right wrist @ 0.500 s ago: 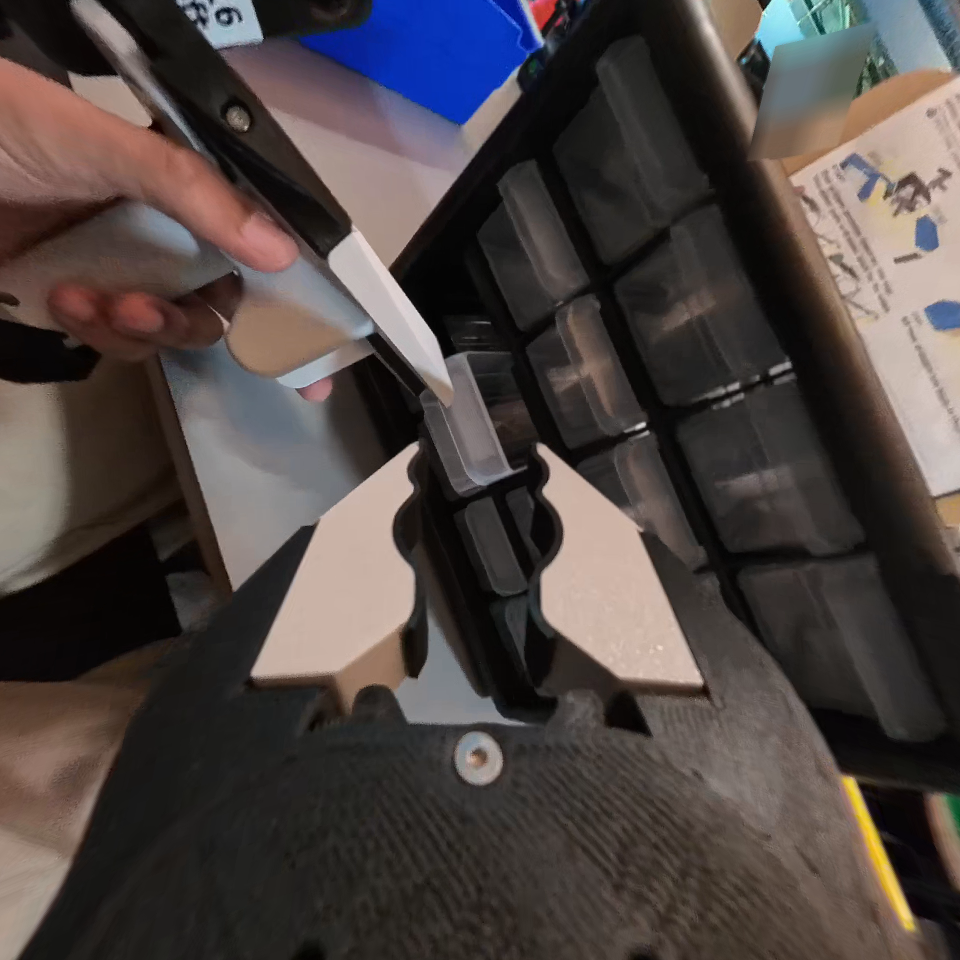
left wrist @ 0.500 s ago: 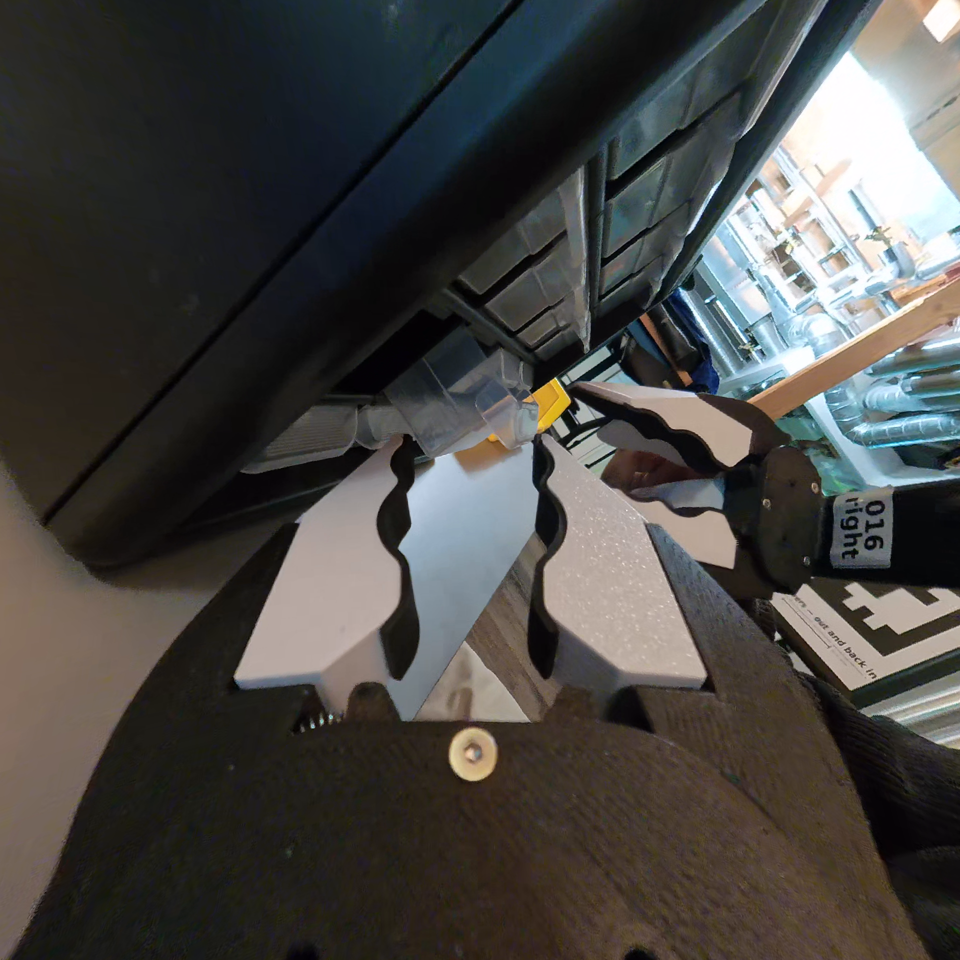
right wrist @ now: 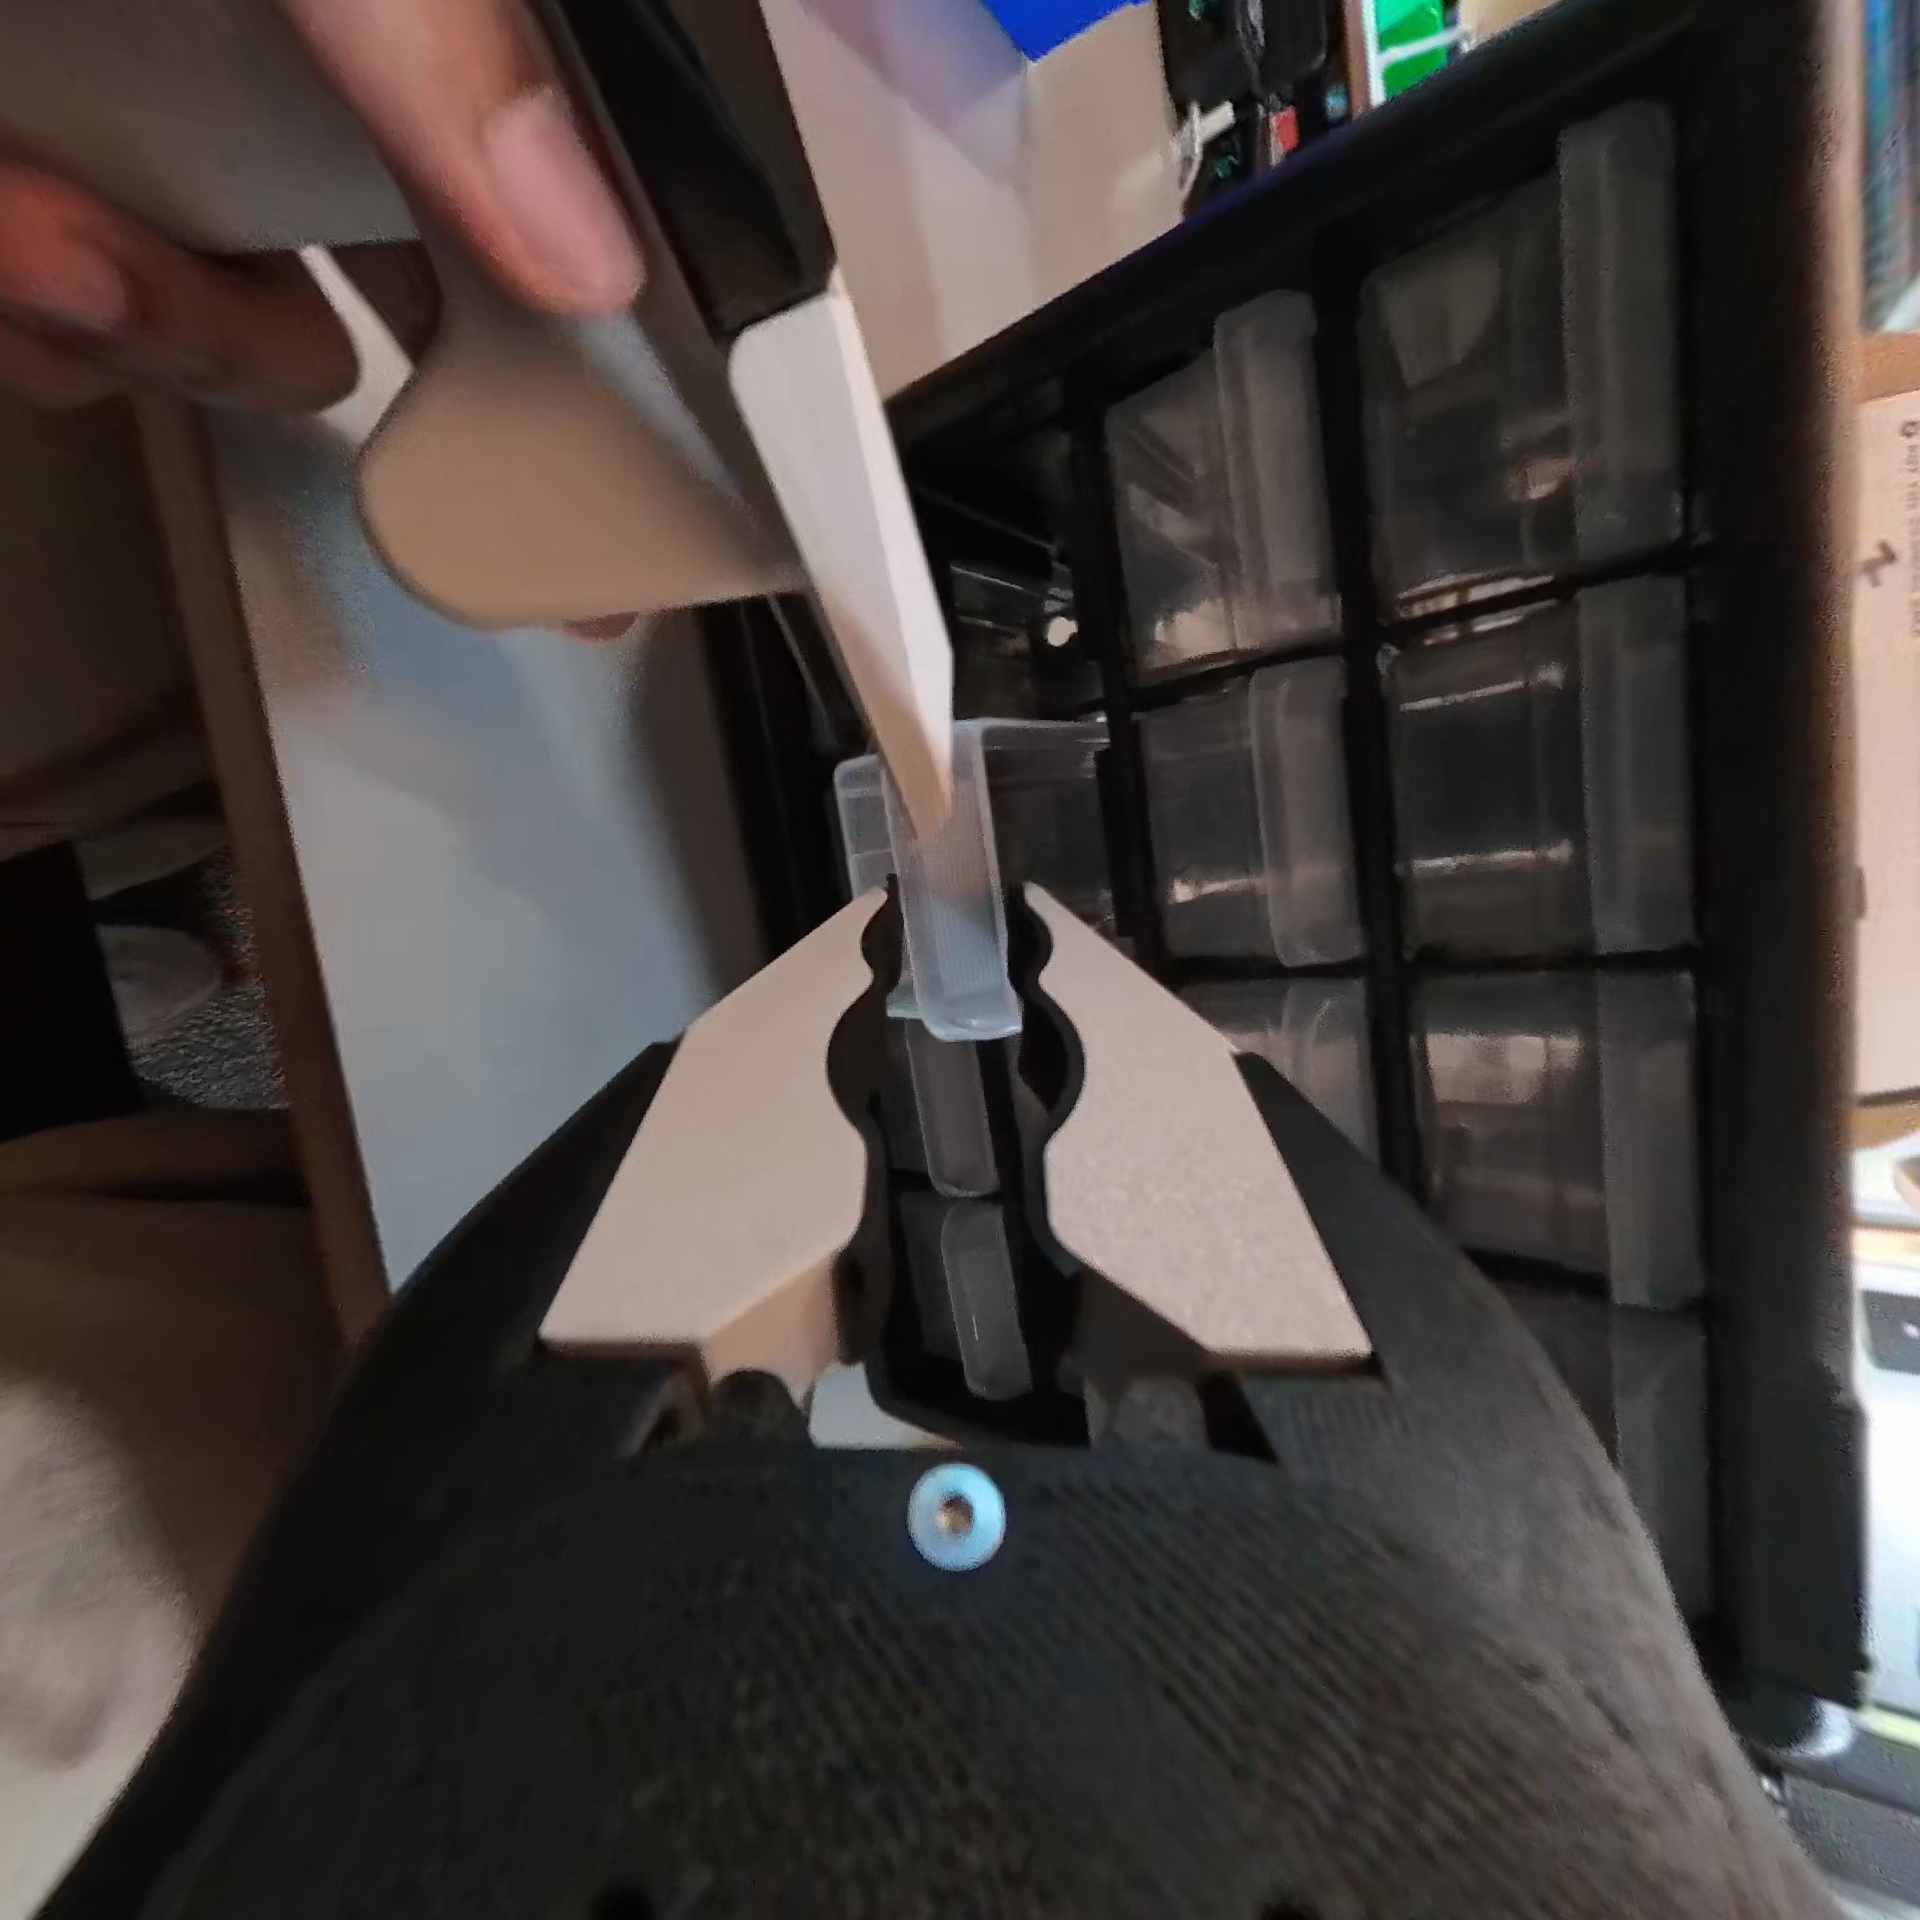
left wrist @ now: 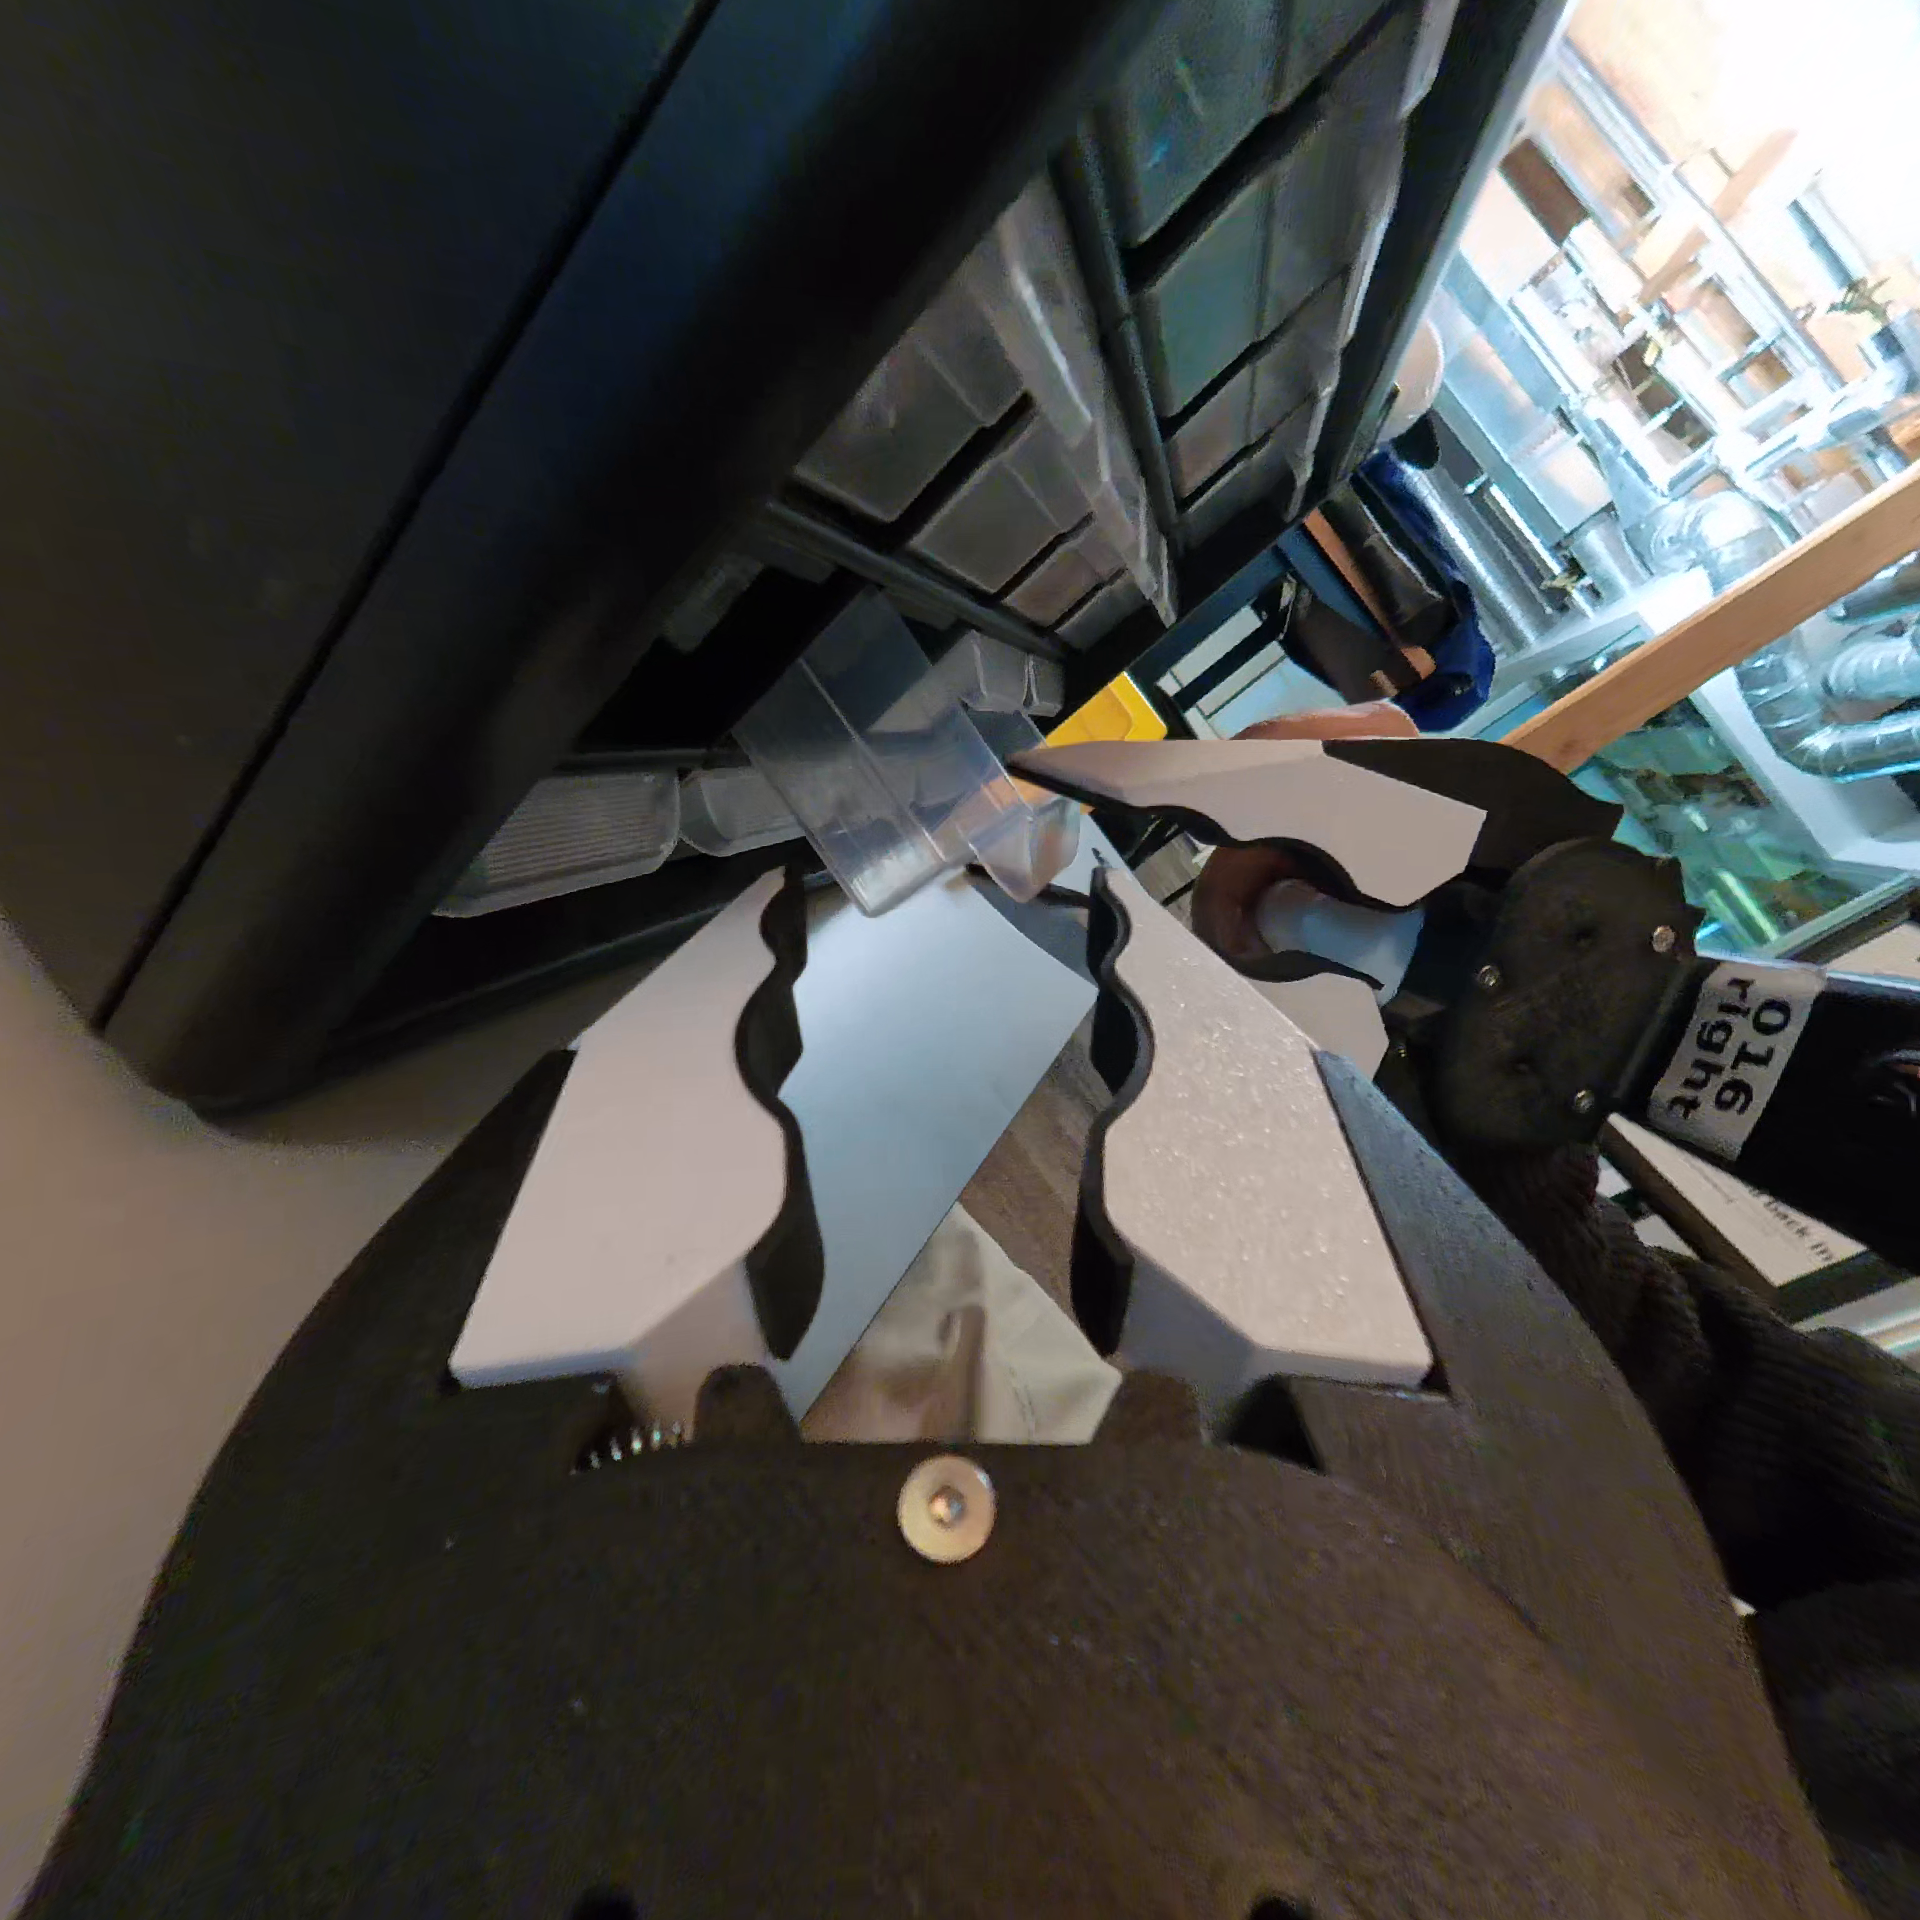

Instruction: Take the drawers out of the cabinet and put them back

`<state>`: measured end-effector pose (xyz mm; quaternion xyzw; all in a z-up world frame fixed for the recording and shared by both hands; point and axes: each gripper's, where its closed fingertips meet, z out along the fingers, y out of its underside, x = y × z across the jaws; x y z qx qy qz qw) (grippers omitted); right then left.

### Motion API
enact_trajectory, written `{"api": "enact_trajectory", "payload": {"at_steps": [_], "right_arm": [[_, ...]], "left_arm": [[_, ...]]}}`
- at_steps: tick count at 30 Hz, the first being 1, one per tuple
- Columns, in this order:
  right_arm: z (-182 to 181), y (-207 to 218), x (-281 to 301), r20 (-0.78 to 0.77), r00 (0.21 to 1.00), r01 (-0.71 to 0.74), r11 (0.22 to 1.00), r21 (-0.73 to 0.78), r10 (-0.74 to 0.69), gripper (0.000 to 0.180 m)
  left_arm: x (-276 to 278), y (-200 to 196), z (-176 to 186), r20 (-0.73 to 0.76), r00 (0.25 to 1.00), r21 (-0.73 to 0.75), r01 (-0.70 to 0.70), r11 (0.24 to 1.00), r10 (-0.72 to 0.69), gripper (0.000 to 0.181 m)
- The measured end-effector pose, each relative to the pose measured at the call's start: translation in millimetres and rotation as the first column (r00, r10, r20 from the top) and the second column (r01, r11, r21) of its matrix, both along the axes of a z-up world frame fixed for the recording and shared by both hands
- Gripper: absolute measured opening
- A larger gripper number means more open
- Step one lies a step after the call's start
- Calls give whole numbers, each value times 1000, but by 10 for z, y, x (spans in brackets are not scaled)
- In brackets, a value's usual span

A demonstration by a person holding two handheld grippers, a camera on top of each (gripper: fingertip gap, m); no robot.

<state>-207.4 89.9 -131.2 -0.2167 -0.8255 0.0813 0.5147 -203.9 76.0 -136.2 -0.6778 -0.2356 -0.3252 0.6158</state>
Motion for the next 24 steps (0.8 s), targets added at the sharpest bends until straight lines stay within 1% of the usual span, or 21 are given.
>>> {"api": "enact_trajectory", "payload": {"at_steps": [2, 4, 6, 8, 10, 13, 15, 18, 20, 24], "right_arm": [[1, -31, 64, 20, 999, -30, 1000, 0, 30, 19], [3, -64, 120, 36, 999, -40, 999, -1, 40, 19], [0, -97, 175, 67, 997, -42, 999, 11, 41, 18], [8, -141, 225, 91, 995, -50, 999, 15, 48, 18], [22, -190, 274, 112, 992, -62, 998, 1, 61, 18], [48, -223, 336, 144, 987, -75, 997, -23, 78, 17], [45, -222, 378, 175, 981, -79, 996, -45, 86, 17], [45, -243, 451, 217, 969, -101, 991, -89, 119, 18], [58, -287, 506, 236, 960, -125, 985, -120, 150, 18], [114, -375, 616, 262, 944, -162, 974, -158, 200, 18]], "left_arm": [[12, -45, 34, -67, 998, -8, -1, 1000, 0, 58], [31, -87, 29, -212, 977, -50, -3, 999, -8, 60], [18, -118, 26, -375, 927, -85, -28, 996, -6, 63], [14, -137, 53, -472, 881, -81, -37, 996, -6, 67], [34, -146, 130, -473, 881, -39, -15, 999, -5, 73], [51, -185, 315, -413, 911, 64, 20, 998, 8, 78], [-13, -221, 390, -391, 919, 107, -2, 994, 44, 77], [-188, -244, 336, -382, 917, 82, -88, 993, 113, 81], [-202, -235, 310, -362, 926, 70, -86, 994, 105, 78], [-167, -202, 275, -369, 925, 52, -72, 996, 86, 79]]}}
